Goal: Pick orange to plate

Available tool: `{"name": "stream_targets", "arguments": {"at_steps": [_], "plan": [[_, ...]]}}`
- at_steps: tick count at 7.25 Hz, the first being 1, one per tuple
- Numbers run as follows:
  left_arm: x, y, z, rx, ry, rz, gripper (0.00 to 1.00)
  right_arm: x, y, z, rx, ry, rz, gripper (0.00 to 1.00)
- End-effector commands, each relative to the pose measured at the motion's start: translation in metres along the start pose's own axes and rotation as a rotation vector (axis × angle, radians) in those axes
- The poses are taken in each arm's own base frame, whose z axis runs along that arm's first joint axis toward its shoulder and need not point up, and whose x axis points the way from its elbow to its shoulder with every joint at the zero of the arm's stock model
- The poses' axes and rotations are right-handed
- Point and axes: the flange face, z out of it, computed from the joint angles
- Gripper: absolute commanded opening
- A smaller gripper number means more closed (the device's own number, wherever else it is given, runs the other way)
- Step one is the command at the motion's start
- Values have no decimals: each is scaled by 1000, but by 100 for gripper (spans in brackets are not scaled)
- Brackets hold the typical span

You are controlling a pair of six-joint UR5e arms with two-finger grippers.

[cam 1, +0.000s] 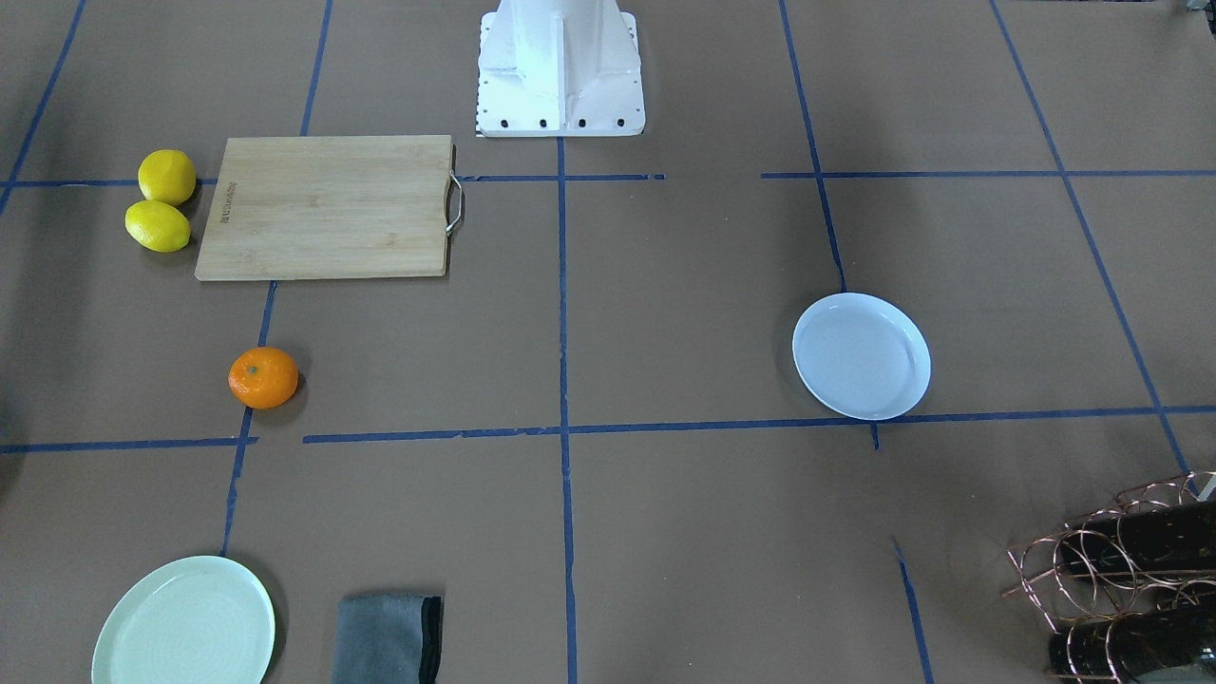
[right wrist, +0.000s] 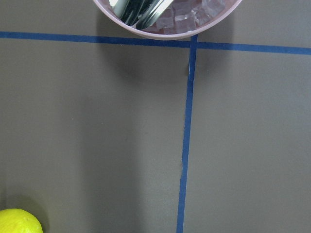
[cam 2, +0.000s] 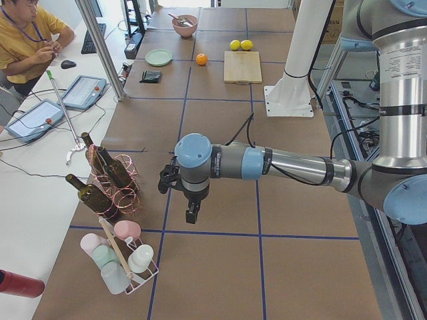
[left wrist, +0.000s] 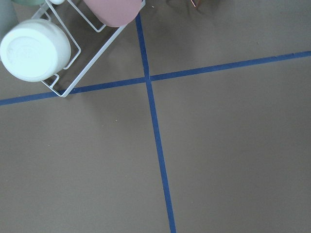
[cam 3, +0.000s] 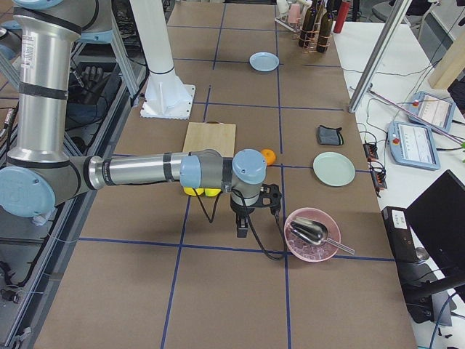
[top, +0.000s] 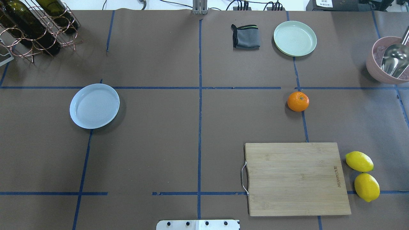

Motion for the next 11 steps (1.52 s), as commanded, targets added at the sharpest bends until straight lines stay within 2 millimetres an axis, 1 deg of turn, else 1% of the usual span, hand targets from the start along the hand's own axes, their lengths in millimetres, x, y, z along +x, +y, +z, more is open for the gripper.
{"name": "stream_targets", "arguments": {"at_steps": [1,2,5,6,7,8,9,10,11], "plan": [[4,-1,-9,-3,-13,-12,100,-6,-1,-6,17,-2,-15,100],[9,-1,-15,9,-10,-4,100,-8,-2,-7,19,-7,-16,100],[5,-9,-9,24,-4,21,100,-14,-5,-11,28,-27,-12,100],[-7,-9,6,41,24,33,100,-9,-2,-6,17,-27,-6,100],[0,7,9,65,102,47,100,-9,3,-6,19,-29,-8,100],[8,5,6,87,154,65,100,-9,1,-6,40,-28,-30,100],[21,1,12,89,228,97,100,-12,0,-8,54,-34,-46,100],[62,-14,34,73,259,193,100,-16,1,-6,48,-101,-42,100],[105,-31,61,11,280,70,100,-19,1,-7,52,-120,-44,100]]}}
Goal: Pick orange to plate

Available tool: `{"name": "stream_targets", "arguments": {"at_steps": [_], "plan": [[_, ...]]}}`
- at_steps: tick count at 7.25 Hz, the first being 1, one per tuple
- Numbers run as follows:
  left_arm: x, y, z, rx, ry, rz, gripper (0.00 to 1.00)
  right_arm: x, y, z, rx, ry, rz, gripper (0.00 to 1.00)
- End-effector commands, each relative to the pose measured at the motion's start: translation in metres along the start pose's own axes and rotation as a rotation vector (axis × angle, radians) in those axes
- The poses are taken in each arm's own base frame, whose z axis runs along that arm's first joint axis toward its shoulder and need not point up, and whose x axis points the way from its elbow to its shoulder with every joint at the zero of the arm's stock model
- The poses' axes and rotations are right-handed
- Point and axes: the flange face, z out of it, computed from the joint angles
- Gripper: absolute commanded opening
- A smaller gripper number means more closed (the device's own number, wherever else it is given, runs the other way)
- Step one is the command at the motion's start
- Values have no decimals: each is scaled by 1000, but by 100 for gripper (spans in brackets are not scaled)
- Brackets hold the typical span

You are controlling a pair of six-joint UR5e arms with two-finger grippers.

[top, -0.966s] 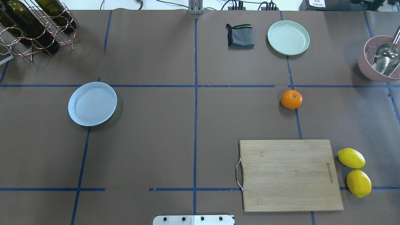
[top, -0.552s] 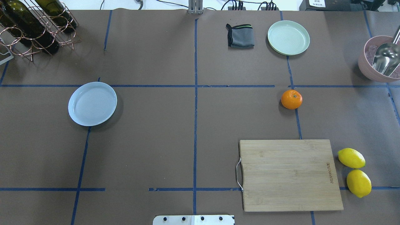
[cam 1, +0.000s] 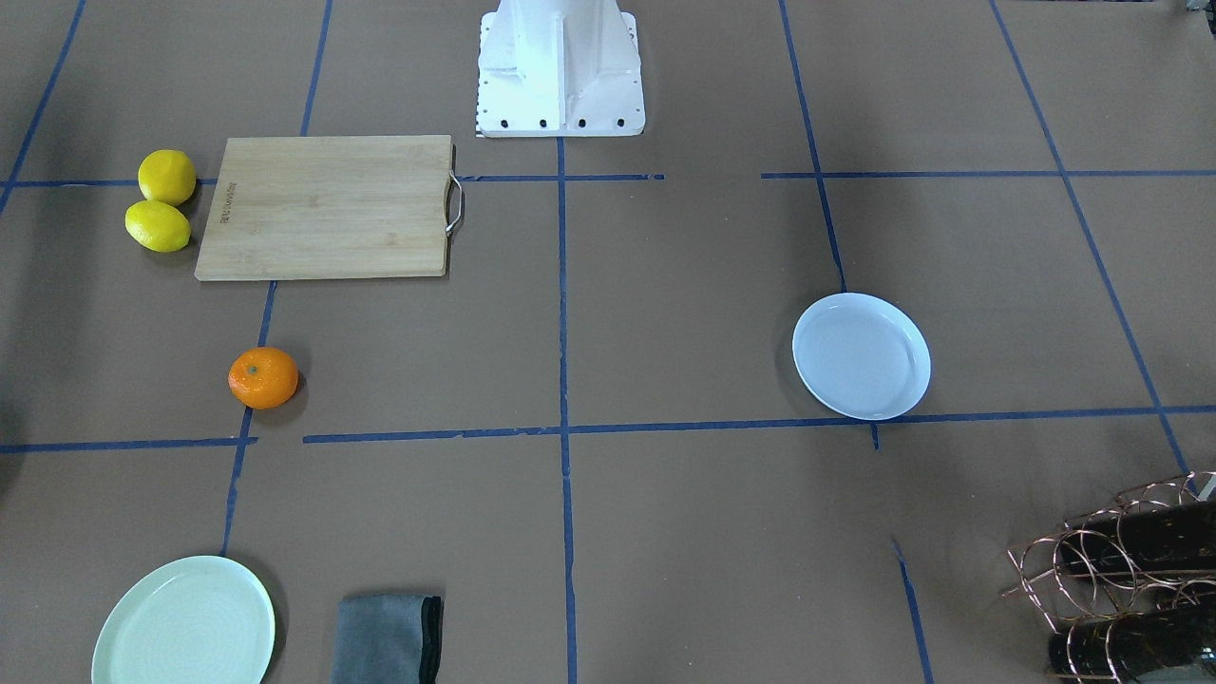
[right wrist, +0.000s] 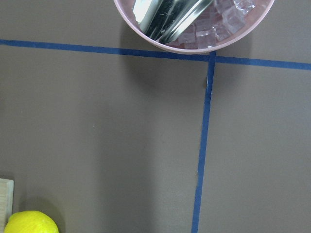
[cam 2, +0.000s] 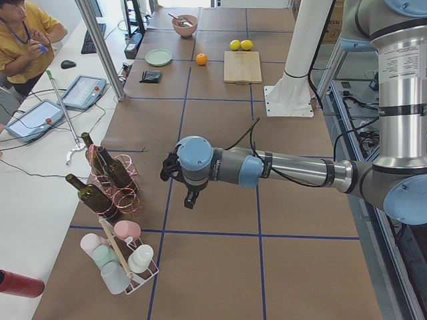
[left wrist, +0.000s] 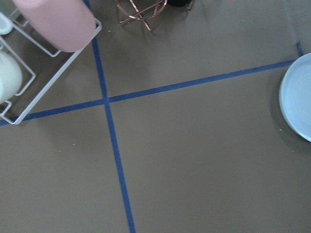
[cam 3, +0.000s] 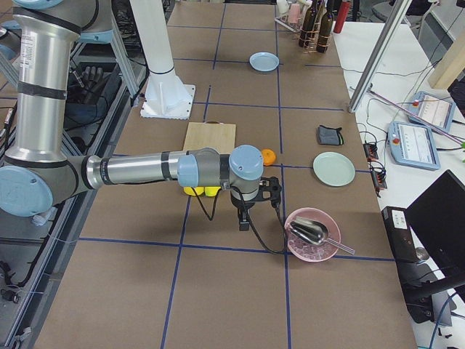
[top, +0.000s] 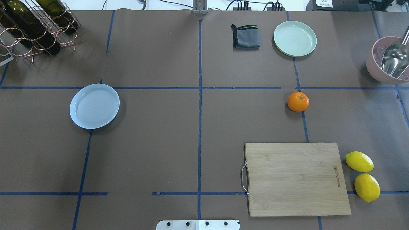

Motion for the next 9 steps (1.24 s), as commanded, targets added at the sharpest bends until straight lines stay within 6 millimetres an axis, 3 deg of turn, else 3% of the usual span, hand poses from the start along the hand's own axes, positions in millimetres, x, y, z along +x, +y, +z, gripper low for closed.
{"name": "stream_targets", "arguments": {"at_steps": [1,2,3,4,5,6,8,9], "plan": [[68,-44,84,-59,-17,-172,100,-4,-1,0,3,-35,1,100],[83,-46,117,-44,-35,-223,100,-9,-4,2,-2,-36,-10,100],[97,-61,157,-34,-19,-253,100,-18,-8,7,-12,-38,-34,100],[128,-77,202,-40,-34,-310,100,-23,-9,11,-7,-38,-63,100],[156,-85,227,-14,-73,-326,100,-20,-9,14,-14,-33,-61,100],[161,-84,239,-28,-78,-325,98,-16,-8,18,-21,-35,-51,100],[168,-96,244,-24,-72,-318,90,-14,-7,20,-25,-36,-46,100],[174,-104,256,-34,-73,-308,87,-13,-7,20,-27,-36,-44,100]]}}
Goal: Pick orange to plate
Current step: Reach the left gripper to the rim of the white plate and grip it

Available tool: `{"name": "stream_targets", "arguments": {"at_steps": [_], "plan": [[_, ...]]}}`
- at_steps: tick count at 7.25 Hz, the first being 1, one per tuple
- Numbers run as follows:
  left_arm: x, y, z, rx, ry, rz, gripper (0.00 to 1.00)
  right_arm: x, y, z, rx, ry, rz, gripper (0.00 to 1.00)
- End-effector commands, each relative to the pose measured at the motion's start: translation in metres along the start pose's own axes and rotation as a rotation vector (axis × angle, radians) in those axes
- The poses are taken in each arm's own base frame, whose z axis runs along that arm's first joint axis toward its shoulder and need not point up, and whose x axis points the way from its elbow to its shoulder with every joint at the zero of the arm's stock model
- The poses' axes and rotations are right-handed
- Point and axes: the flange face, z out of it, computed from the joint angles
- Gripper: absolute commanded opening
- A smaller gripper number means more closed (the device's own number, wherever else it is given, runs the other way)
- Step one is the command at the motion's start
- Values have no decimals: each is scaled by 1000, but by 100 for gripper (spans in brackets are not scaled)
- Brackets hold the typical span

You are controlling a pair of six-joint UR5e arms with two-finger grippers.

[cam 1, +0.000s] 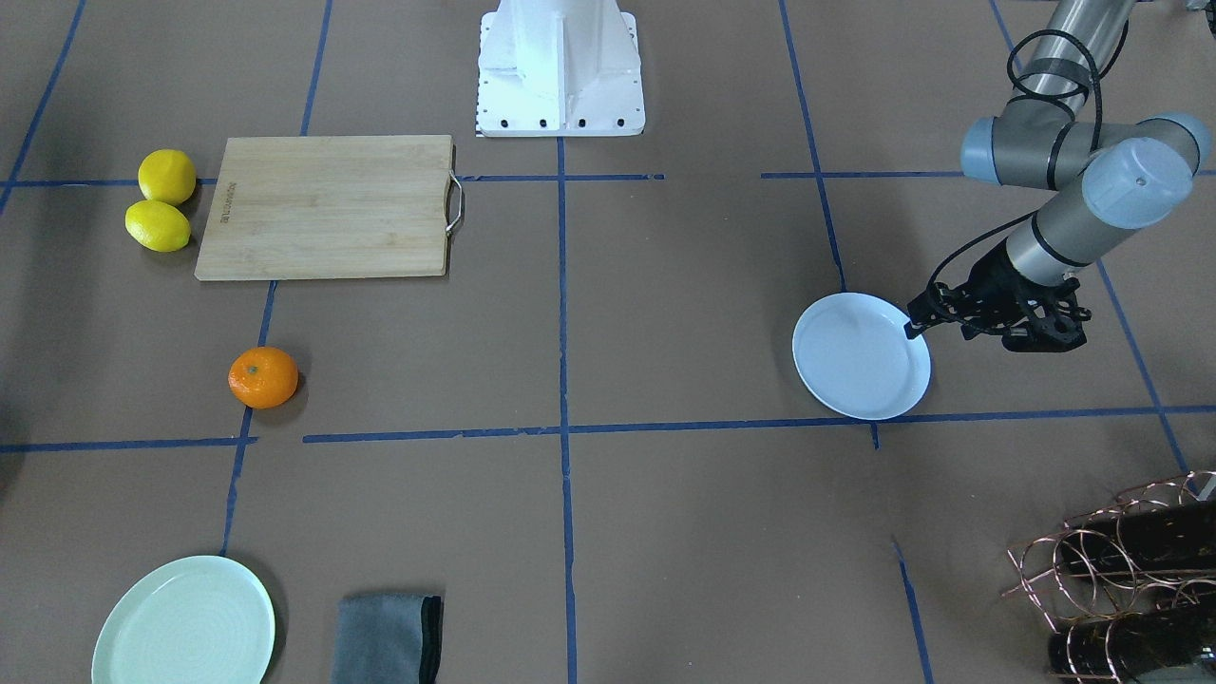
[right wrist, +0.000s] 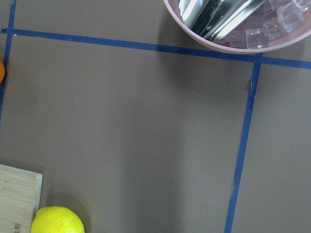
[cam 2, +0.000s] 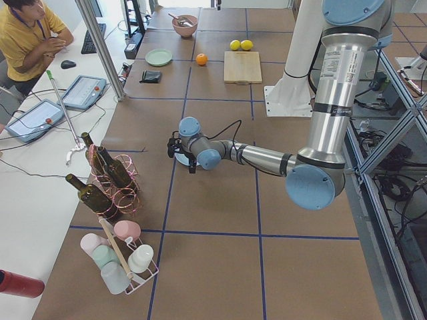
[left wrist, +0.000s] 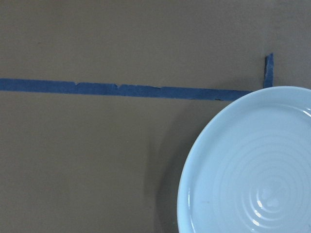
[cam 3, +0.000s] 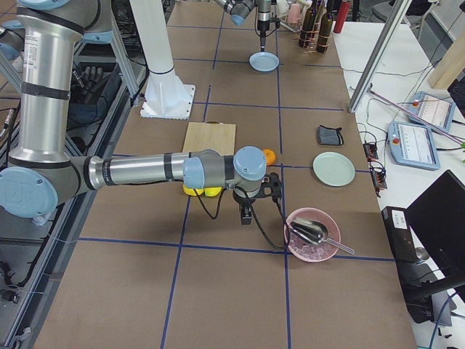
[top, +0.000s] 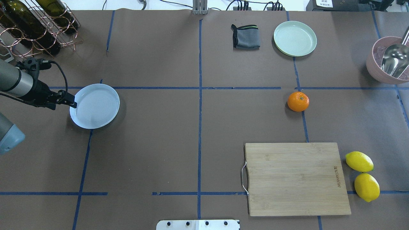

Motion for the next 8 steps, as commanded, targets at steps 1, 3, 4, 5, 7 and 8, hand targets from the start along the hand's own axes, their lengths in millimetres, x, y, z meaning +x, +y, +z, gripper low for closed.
{"name": "stream_targets", "arguments": {"at_steps": [1,3,4,5,7,8], "plan": [[10,-4,23,-9,-20,11,86,3,1,2,-5,-1,6,100],[20,-1,30,-19,-16,23,63,3,1,3,-6,-1,8,100],[21,-1,29,-20,-15,22,10,3,1,3,-6,-4,9,100],[20,0,31,-22,-17,27,0,3,1,3,-6,-6,9,100],[45,-1,13,-2,27,9,0,3,1,3,-6,-6,8,100],[97,-17,-6,25,92,-68,0,3,1,3,-6,-7,8,100]]}}
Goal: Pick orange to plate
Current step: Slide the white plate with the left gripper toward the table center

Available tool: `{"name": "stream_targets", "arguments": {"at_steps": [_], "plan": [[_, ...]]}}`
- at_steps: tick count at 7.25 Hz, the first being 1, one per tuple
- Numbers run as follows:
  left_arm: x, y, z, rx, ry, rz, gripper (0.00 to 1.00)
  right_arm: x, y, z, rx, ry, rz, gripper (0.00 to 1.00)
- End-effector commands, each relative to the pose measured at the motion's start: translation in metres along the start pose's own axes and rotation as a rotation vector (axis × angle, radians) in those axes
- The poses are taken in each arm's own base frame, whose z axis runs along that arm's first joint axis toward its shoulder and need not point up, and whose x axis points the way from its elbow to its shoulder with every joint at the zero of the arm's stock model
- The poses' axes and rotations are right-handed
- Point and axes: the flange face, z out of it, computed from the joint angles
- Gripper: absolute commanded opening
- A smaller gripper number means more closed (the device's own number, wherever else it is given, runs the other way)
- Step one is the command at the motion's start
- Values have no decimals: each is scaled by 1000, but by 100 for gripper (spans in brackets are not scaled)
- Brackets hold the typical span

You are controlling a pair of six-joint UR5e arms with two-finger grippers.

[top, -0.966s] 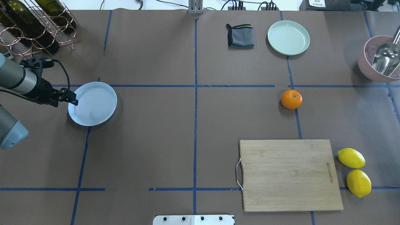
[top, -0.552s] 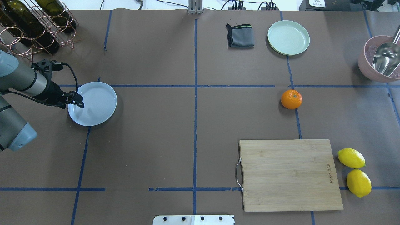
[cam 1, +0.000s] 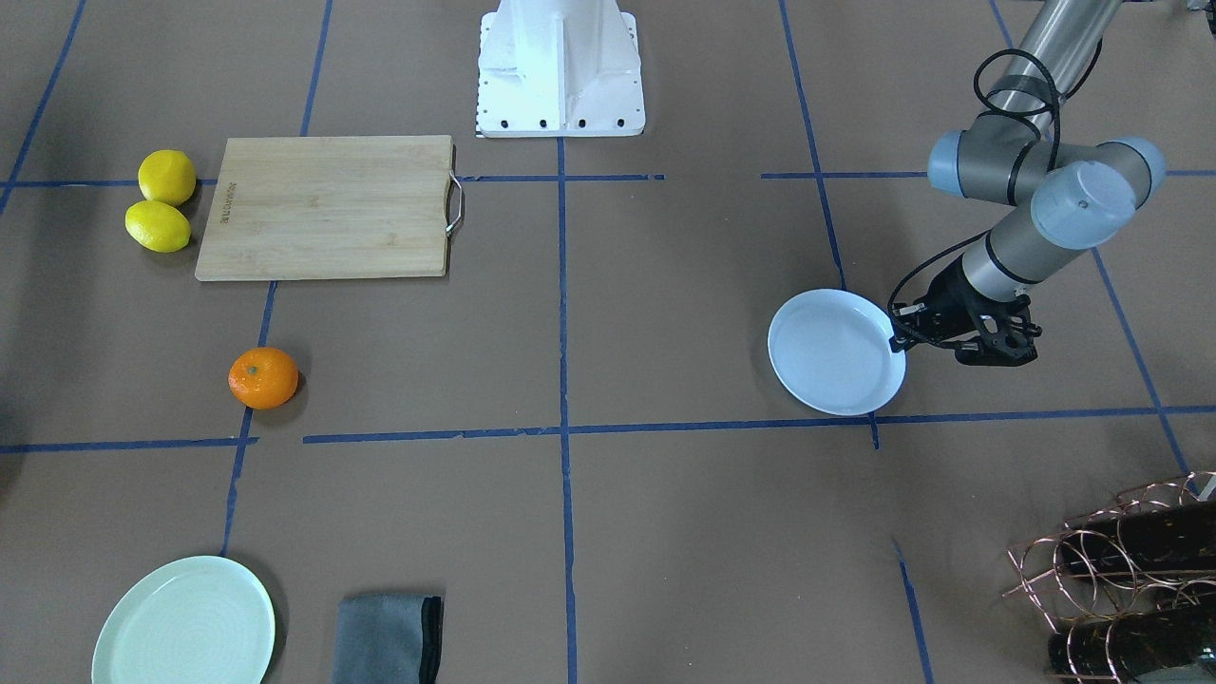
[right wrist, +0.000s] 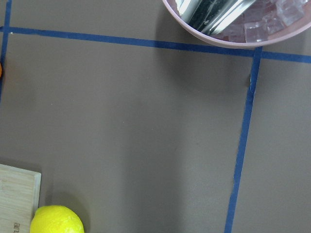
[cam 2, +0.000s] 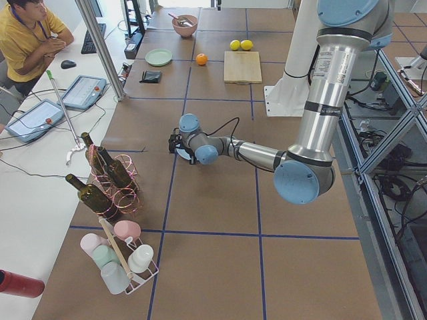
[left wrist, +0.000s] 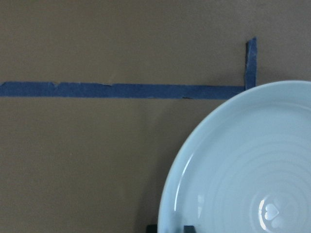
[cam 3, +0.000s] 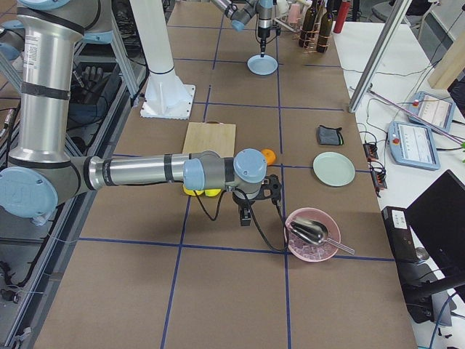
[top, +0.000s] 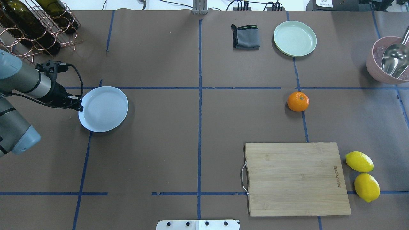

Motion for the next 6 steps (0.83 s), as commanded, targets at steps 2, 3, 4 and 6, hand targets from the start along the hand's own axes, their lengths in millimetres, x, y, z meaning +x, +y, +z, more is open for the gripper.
{"name": "stream_targets", "arguments": {"at_steps": [2,3,4,6], "plan": [[153,-34,-52,26,191,-140,0,-2,-2,-1,4,-1,-5,100],[201,-18,-42,-13,228,-167,0,-2,-2,-2,5,-1,-7,100],[258,11,-19,-63,252,-152,0,-3,-3,-1,3,-1,-10,100],[324,41,42,-44,213,-143,0,-7,-4,1,-1,-3,-15,100]]}}
